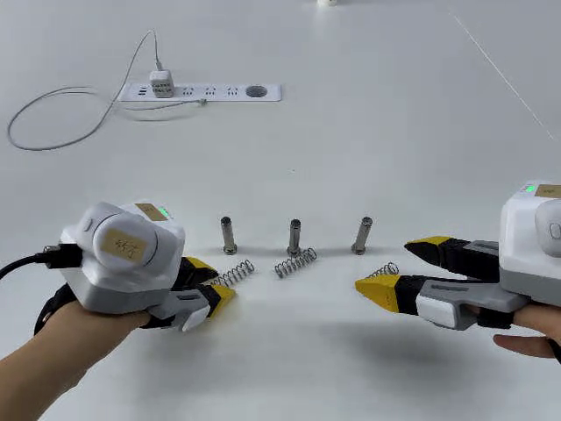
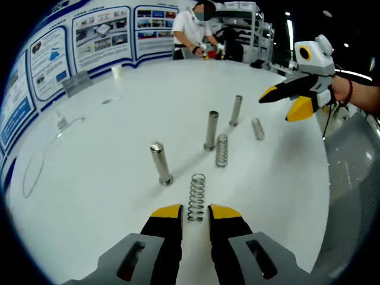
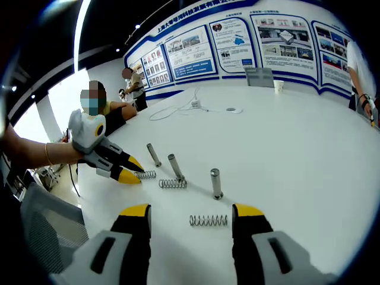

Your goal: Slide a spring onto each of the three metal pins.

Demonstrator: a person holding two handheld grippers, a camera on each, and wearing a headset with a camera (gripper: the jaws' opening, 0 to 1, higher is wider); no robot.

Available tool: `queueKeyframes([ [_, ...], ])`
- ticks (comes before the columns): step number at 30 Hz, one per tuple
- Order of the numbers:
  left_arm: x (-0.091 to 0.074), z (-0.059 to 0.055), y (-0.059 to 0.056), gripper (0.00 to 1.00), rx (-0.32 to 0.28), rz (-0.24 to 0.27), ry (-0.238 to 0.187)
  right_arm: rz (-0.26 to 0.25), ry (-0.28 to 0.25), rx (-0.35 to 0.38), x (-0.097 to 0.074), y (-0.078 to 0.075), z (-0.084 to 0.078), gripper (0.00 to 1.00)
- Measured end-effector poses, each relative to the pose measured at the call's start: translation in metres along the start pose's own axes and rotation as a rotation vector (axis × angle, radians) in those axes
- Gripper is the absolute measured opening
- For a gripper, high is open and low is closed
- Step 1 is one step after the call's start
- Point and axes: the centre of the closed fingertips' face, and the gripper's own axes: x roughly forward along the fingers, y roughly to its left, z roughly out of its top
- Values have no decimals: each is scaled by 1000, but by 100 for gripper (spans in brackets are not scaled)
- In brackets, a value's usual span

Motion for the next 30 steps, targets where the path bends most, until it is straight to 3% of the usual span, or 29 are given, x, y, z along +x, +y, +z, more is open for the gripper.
queueKeyframes([
  [7, 0, 0, 0, 11, 18, -2, 10, -1, 3, 4, 0, 0, -1, 56],
  [13, -1, 1, 1, 11, -48, 25, 0, -3, 8, 18, 0, 2, -1, 55],
  [18, -4, -2, 1, 10, -63, 37, -12, 1, -8, 32, 0, 5, 5, 55],
  [25, -17, 7, -4, 10, -85, 52, -90, 15, -47, 69, -1, 13, 15, 54],
  [30, -29, 20, -13, 10, -87, 67, -157, 37, -81, 103, 0, 22, 25, 53],
])
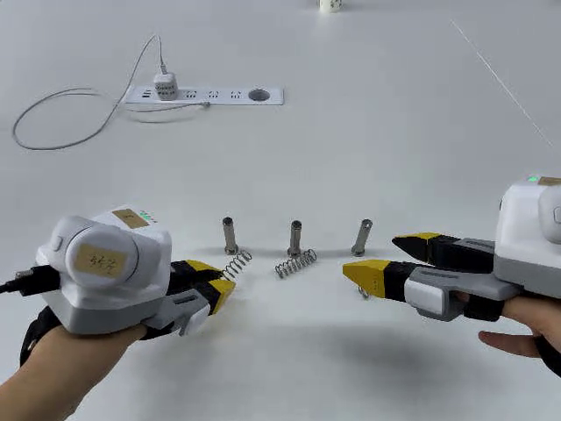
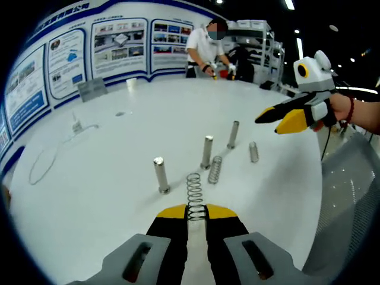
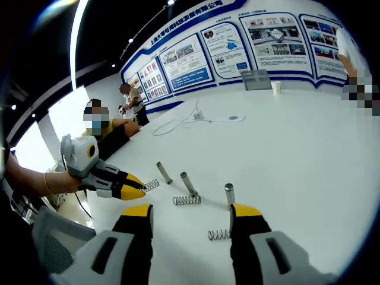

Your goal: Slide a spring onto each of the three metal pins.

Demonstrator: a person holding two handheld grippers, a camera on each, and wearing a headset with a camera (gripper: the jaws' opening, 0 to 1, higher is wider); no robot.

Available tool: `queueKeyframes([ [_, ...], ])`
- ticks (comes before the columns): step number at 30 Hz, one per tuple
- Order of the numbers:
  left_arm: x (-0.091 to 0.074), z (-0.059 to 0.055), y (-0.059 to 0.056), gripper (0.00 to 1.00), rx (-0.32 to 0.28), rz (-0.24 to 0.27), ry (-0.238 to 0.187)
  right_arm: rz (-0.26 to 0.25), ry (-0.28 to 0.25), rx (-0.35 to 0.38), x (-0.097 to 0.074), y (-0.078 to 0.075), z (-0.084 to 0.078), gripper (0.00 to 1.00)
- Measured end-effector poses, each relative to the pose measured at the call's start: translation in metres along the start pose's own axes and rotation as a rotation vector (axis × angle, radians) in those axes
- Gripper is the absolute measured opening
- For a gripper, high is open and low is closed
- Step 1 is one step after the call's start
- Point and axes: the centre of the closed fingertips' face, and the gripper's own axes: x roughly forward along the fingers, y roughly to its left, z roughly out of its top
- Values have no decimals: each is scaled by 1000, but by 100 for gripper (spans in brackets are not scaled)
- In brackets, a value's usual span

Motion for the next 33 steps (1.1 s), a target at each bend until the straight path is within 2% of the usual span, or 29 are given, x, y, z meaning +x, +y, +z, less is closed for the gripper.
queueKeyframes([
  [6, -9, 16, -14, 10, 8, 1, -78, 34, -32, 37, 4, 12, 8, 52],
  [10, -14, 27, -21, 10, 26, 6, -135, 82, -62, 106, 6, 24, 14, 51],
  [12, -19, 36, -23, 10, 49, 20, -184, 106, -81, 138, 7, 29, 17, 50],
  [16, -24, 44, -30, 10, 59, 12, -227, 148, -104, 183, 10, 40, 21, 49],
  [25, -31, 57, -44, 10, 67, -12, -291, 240, -179, 297, 13, 62, 37, 43],
  [30, -34, 61, -49, 10, 68, -21, -309, 269, -192, 344, 15, 68, 41, 37],
  [33, -37, 63, -51, 10, 60, -24, -330, 279, -187, 347, 18, 71, 40, 33],
])
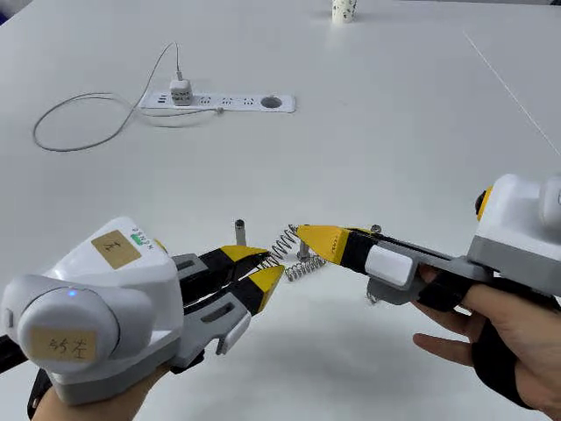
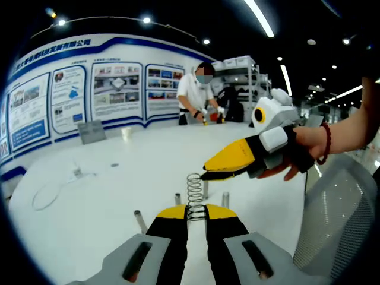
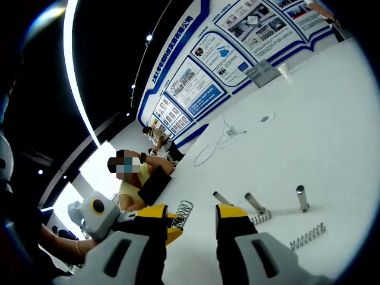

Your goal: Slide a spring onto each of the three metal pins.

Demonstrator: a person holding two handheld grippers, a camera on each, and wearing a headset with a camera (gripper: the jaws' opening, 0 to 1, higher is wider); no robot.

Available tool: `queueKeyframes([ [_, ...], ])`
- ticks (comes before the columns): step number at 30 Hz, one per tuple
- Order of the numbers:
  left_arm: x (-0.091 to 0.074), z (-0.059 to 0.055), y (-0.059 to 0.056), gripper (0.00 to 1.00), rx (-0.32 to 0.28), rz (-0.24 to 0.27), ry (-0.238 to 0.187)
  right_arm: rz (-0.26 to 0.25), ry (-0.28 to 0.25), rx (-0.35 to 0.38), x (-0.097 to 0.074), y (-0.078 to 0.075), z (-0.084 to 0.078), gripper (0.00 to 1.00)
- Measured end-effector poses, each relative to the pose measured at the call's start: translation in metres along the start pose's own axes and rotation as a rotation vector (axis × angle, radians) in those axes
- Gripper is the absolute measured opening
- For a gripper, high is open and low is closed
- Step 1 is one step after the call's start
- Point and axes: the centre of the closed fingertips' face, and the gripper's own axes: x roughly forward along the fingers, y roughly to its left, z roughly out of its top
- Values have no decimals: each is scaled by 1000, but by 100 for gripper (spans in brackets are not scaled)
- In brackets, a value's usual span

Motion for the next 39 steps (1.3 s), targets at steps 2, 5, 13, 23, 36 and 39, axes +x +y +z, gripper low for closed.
queueKeyframes([
  [2, -1, 2, -1, 10, -2, -2, -17, 8, 1, 8, 2, 2, -1, 32],
  [5, -2, 5, -3, 10, -15, -10, -35, 21, 5, 17, 5, 6, -4, 29],
  [13, -4, 10, -7, 10, -31, -33, -71, 45, 4, 53, 11, 12, -7, 23],
  [23, -4, 9, -8, 10, -34, -37, -70, 70, 4, 65, 14, 19, -9, 13],
  [36, -5, 5, -7, 11, -38, -35, -34, 101, 5, 40, 16, 24, -10, 11],
  [39, -4, 4, -6, 11, -35, -30, -22, 96, 1, 15, 17, 24, -10, 11],
])
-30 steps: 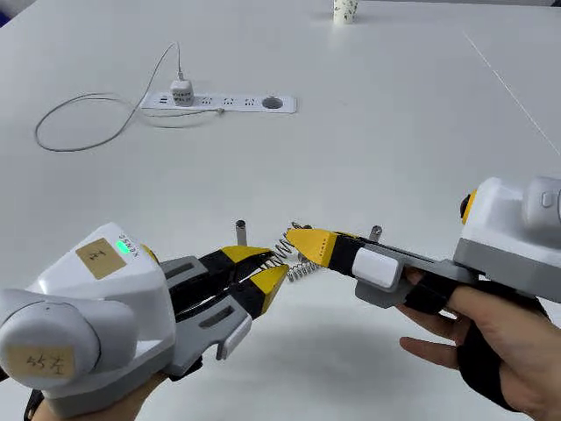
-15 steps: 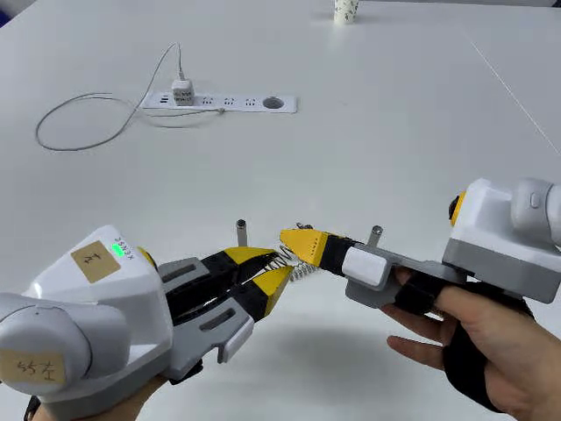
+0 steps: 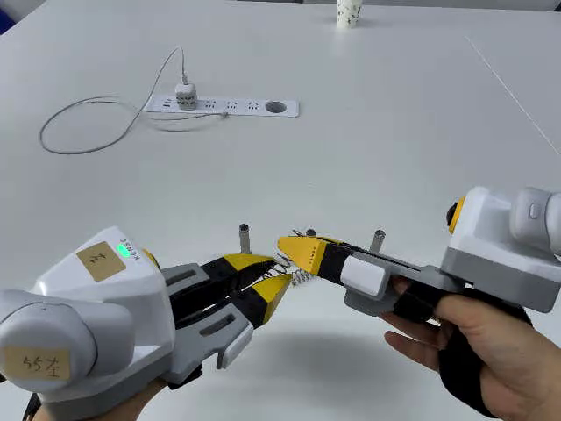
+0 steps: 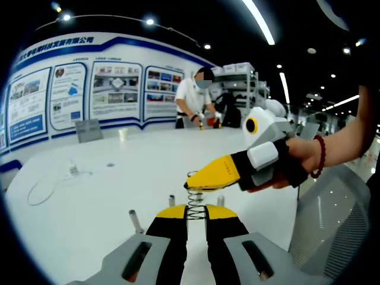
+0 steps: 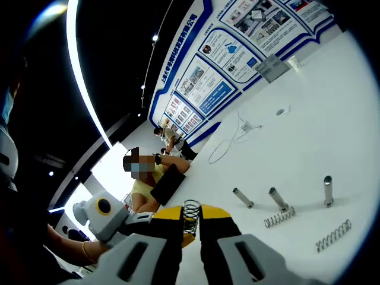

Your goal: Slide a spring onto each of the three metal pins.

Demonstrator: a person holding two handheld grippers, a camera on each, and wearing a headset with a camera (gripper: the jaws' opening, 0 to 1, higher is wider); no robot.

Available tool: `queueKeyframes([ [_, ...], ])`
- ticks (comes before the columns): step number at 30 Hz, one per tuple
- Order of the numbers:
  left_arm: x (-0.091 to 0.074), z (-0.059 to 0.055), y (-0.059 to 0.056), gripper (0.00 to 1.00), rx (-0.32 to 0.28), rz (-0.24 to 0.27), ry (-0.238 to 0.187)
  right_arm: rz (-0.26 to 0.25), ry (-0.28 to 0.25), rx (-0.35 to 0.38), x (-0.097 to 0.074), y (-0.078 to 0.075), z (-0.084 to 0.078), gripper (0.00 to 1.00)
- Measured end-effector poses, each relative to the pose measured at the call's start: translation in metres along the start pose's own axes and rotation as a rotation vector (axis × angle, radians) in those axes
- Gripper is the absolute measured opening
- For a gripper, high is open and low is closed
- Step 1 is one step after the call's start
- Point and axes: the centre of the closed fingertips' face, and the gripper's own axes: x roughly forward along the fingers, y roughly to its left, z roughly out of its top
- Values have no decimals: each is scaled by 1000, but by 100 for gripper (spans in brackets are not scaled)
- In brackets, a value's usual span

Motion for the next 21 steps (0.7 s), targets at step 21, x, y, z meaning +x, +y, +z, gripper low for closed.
queueKeyframes([
  [21, -10, -24, 16, 26, -28, 44, 92, -51, 8, -272, 15, 1, 4, 11],
])
